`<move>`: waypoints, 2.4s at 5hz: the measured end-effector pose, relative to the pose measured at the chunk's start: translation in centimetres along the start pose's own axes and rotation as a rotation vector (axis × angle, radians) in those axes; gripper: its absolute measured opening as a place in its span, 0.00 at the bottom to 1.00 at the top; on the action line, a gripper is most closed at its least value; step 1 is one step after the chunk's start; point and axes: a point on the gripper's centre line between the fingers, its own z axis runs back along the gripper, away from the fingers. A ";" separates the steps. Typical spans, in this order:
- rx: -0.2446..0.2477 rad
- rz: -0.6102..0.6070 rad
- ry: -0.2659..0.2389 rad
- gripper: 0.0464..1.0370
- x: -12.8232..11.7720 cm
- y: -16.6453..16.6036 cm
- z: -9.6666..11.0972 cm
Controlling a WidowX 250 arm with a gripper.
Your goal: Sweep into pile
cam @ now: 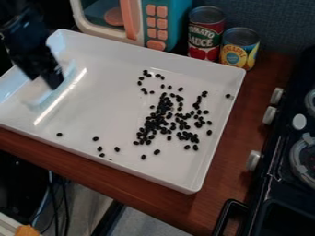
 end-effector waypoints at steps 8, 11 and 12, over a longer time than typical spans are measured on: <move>0.032 0.076 -0.003 0.67 -1.7 -4.2 -3.2; -0.027 0.226 0.002 0.67 -0.4 -9.5 -3.2; -0.026 0.291 -0.003 0.67 0.2 -10.6 -3.2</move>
